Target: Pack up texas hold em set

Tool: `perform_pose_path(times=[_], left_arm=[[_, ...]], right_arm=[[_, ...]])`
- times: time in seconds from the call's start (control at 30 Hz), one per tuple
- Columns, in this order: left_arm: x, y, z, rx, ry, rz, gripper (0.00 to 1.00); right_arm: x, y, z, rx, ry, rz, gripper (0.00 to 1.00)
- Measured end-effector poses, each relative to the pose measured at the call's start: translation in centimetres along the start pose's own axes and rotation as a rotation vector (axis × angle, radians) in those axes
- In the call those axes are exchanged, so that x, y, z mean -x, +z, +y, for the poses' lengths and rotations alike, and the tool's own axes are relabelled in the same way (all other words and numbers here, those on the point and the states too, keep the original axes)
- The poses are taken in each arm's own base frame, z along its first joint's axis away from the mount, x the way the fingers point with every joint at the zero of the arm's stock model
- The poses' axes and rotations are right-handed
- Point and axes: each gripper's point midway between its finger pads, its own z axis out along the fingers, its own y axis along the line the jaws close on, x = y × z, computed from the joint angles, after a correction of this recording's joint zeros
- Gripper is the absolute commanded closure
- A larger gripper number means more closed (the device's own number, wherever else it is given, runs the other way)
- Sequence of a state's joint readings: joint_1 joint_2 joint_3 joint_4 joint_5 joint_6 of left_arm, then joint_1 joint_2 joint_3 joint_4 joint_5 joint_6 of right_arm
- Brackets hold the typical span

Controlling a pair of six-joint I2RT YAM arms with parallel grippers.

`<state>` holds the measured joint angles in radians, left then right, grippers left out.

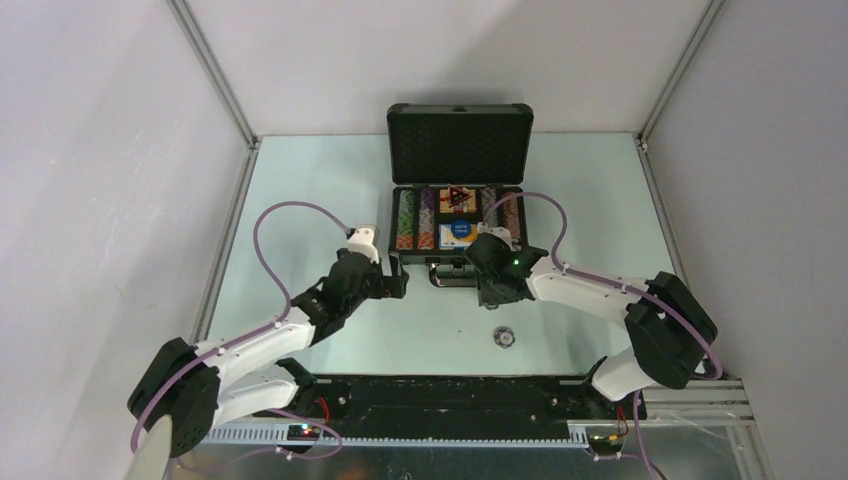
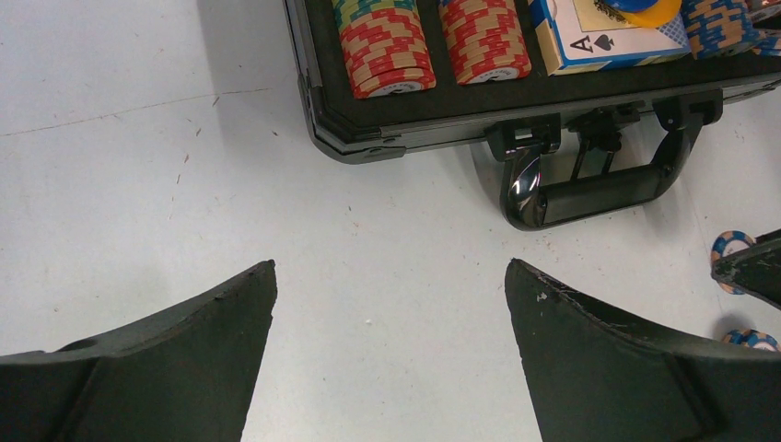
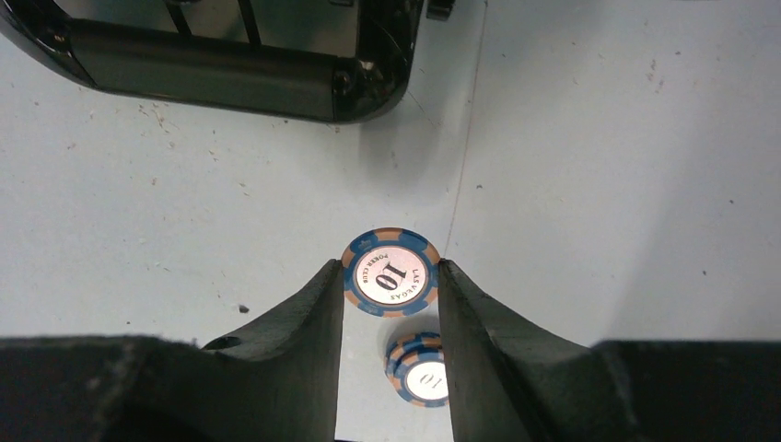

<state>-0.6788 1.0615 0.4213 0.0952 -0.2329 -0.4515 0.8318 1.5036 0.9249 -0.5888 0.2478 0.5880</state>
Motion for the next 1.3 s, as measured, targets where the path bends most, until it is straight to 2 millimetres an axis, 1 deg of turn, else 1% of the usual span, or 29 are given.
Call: perform_pose_path(times=[0.23, 0.4, 0.57, 0.7, 0.97, 1.3], left_arm=[[0.0, 0.0, 0.0, 0.0, 0.0, 0.0, 0.02], [0.0, 0.0, 0.0, 0.0, 0.0, 0.0, 0.02], [0.0, 0.0, 0.0, 0.0, 0.0, 0.0, 0.02], [0.0, 0.0, 0.0, 0.0, 0.0, 0.0, 0.02], [0.0, 0.0, 0.0, 0.0, 0.0, 0.0, 0.02], [0.2, 0.0, -0.1, -0.002, -0.001, -0.004, 0.02]], right_arm=[[-0.7, -2.0, -0.3, 0.006, -0.01, -0.017, 0.57], [-2.9, -3.3, -1.0, 0.014, -0.006, -0.008, 0.57], [-5.4, -3.2, -1.5, -0.002, -0.009, 0.034, 0.57], [-6.5, -3.1, -1.8, -0.016, -0.009, 0.057, 0.57], [-7.7, -2.8, -2.2, -0.03, 0.0, 0.081, 0.56], [-8.0, -2.7, -2.2, -0.03, 0.005, 0.088, 0.46]])
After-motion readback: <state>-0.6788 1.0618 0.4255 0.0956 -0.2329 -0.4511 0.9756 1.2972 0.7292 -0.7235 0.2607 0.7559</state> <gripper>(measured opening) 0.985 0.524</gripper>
